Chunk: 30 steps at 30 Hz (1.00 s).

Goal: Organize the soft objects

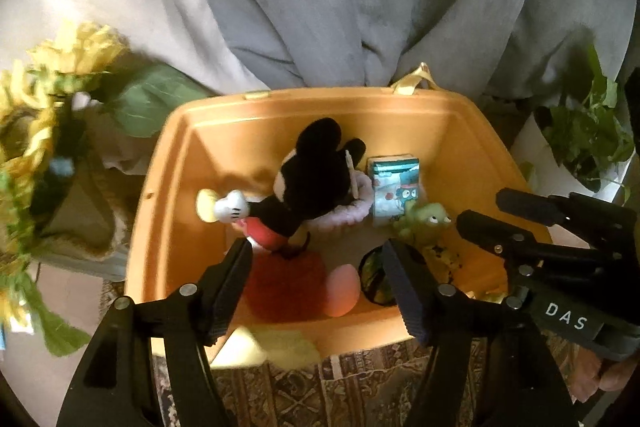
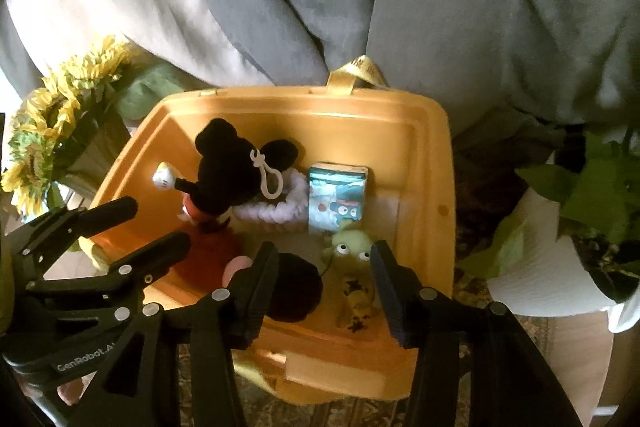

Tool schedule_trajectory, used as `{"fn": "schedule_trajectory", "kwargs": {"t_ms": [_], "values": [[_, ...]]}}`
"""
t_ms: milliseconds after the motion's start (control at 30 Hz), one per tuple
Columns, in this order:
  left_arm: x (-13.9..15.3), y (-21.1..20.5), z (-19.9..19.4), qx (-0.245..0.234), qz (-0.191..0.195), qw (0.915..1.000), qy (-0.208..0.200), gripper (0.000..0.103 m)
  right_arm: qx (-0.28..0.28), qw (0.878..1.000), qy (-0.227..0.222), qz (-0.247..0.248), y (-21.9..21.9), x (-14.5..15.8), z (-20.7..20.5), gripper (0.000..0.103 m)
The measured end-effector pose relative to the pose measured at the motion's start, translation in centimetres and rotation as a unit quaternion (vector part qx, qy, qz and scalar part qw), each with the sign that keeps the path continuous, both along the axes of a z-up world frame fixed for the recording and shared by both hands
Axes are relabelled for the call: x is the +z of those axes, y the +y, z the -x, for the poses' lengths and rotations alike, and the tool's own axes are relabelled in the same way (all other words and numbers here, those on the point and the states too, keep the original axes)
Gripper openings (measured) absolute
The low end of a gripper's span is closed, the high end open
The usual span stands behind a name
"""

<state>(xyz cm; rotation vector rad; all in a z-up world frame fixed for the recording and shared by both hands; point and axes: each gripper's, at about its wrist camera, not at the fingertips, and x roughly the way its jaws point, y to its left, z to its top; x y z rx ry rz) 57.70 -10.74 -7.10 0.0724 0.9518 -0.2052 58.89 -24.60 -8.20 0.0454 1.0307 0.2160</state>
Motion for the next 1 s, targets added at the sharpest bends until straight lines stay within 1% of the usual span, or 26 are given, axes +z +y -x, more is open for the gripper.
{"fn": "schedule_trajectory", "kwargs": {"t_ms": [67,200,267,367,567,700,767,900,1000], "values": [[0.7,0.2,0.9,0.008,-0.003,0.9999,-0.011,0.069,-0.003,1.000,-0.009,0.002,-0.1,0.6,0.7,0.051],[2.3,0.8,3.4,0.036,-0.016,0.9984,-0.040,0.074,-0.008,0.999,-0.035,0.005,-0.1,2.3,2.7,0.061],[3.2,1.1,4.9,0.046,-0.017,0.9974,-0.053,0.078,-0.010,0.999,-0.051,0.006,-0.1,3.3,4.3,0.062],[4.0,1.3,6.9,0.057,-0.020,0.9958,-0.069,0.081,-0.014,0.998,-0.069,0.003,0.0,4.5,6.5,0.068],[5.9,1.7,11.9,0.085,-0.028,0.9897,-0.112,0.087,-0.034,0.994,-0.108,0.005,-0.4,6.8,11.1,0.068],[7.0,1.9,15.8,0.097,-0.025,0.9848,-0.142,0.095,-0.042,0.990,-0.135,-0.001,-0.6,8.2,14.6,0.073],[7.4,2.0,17.5,0.102,-0.024,0.9821,-0.156,0.096,-0.043,0.987,-0.154,0.003,-0.7,9.0,16.5,0.075],[8.3,2.1,21.0,0.110,-0.023,0.9769,-0.182,0.101,-0.047,0.982,-0.185,0.002,-0.8,10.2,20.0,0.076],[9.1,2.0,23.4,0.117,-0.027,0.9720,-0.202,0.103,-0.049,0.979,-0.196,0.001,-0.8,10.8,21.7,0.077]]}}
